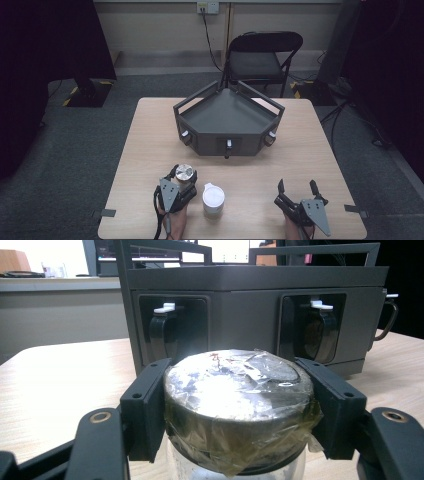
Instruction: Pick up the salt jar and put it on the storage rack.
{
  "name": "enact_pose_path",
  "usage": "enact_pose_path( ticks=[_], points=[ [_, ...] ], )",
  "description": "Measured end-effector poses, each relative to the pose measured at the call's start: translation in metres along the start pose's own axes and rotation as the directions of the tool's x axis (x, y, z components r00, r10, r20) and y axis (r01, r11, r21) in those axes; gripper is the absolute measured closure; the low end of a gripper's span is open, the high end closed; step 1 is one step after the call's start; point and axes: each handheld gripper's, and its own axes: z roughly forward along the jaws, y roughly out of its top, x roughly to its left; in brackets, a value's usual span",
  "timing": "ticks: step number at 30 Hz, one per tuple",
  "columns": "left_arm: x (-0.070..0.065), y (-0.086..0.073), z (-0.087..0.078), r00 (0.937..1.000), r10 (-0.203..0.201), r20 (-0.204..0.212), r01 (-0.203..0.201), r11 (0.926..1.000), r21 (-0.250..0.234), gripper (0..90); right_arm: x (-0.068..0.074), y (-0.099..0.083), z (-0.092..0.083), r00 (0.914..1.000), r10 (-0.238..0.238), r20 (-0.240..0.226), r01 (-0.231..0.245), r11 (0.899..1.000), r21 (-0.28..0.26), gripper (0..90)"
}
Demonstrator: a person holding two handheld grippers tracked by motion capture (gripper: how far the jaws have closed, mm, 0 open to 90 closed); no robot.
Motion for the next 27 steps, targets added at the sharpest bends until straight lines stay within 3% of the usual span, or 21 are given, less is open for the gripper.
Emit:
enact_pose_path(
  ticks=[15,22,27],
  points=[
    [-0.0042,0.0007,-0.0022,0.9999,-0.002,-0.016,0.002,1.0000,0.001,34.9,-0.0003,-0.0002,-0.0001,1.0000,0.000,-0.002,0.000,1.000,-0.001,2.0],
    [-0.0023,0.0045,-0.0070,1.0000,-0.007,0.002,0.007,0.9998,-0.021,34.9,-0.0004,-0.0003,-0.0001,1.0000,0.001,-0.002,-0.001,1.000,-0.002,2.0],
    [0.0016,0.0083,-0.0084,0.9999,-0.007,0.011,0.007,0.9999,-0.011,34.9,-0.0005,-0.0004,-0.0002,1.0000,0.002,-0.002,-0.002,1.000,-0.002,2.0]
  ],
)
